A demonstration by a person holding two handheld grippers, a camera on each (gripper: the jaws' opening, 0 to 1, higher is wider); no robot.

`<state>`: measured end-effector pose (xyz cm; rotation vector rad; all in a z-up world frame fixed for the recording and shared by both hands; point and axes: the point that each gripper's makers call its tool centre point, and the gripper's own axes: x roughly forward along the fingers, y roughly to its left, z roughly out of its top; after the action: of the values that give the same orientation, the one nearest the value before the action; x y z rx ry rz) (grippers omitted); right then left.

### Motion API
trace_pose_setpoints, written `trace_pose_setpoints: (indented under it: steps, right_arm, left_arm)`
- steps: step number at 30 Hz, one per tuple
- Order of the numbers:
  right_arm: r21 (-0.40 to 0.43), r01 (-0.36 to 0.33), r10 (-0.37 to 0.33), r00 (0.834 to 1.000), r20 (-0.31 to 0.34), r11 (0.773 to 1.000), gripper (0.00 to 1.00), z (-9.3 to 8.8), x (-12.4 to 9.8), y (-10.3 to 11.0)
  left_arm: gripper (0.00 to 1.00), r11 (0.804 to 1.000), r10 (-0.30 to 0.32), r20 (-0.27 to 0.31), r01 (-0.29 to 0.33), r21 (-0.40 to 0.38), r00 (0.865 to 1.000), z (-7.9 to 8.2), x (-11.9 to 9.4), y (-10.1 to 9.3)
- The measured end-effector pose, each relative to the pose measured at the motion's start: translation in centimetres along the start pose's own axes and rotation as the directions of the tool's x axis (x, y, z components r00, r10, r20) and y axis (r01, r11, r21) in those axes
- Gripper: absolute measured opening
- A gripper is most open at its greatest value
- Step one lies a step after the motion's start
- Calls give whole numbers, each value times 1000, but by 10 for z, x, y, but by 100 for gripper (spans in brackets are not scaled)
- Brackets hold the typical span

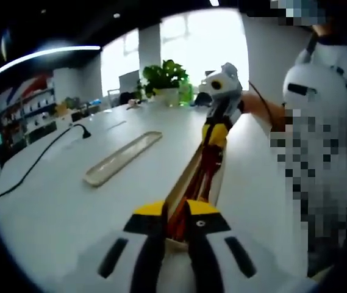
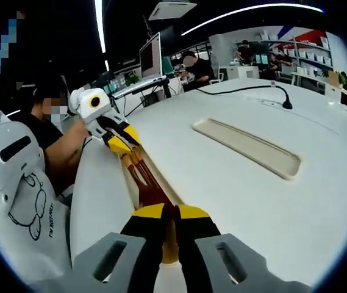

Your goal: Arrange the utensils inside the cutlery case until each visible utensil rests in its matching compartment.

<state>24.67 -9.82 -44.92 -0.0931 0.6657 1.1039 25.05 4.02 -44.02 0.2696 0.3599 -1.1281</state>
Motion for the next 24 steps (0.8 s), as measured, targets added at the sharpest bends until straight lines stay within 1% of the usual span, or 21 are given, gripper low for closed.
trace_pose_setpoints:
  steps: [7, 9, 10, 13, 15, 18, 21, 22, 24]
  right_arm:
    - [1, -3, 3, 1000, -3, 1000, 4, 0, 1, 0]
    - [-4, -2, 2, 1000, -2, 1000, 4, 0, 1, 0]
    - [-7, 1, -1, 1000, 0, 1000, 4, 1, 0, 0]
    - [-9, 2, -1, 1000, 18, 1000, 4, 5, -4, -1]
    - [-3, -4, 4, 999, 38, 1000, 4, 9, -7, -1]
    - [18, -15, 14, 996, 89, 1000, 4, 19, -15, -3]
    - [38, 12, -17, 990, 143, 999, 4, 28, -25, -14]
    - [44, 27, -34, 985, 172, 999, 4, 33, -28, -19]
    - [61, 45, -57, 979, 197, 997, 4, 37, -34, -26]
  left_arm:
    - [12, 1000, 7, 6, -7, -6, 1000, 0, 1, 3]
    - [13, 1000, 12, 7, -12, 6, 1000, 1, 0, 3]
    - [13, 1000, 17, 12, -17, 9, 1000, 2, -2, 3]
    - [14, 999, 48, 47, -48, -12, 998, 8, -9, 10]
    - [14, 997, 69, 78, -66, -32, 995, 13, -14, 14]
    - [14, 994, 99, 125, -91, -67, 987, 21, -22, 19]
    - [14, 988, 140, 153, -128, -84, 978, 26, -28, 25]
    - [14, 986, 152, 163, -138, -90, 975, 28, -30, 27]
    - [14, 980, 179, 186, -159, -118, 966, 32, -34, 31]
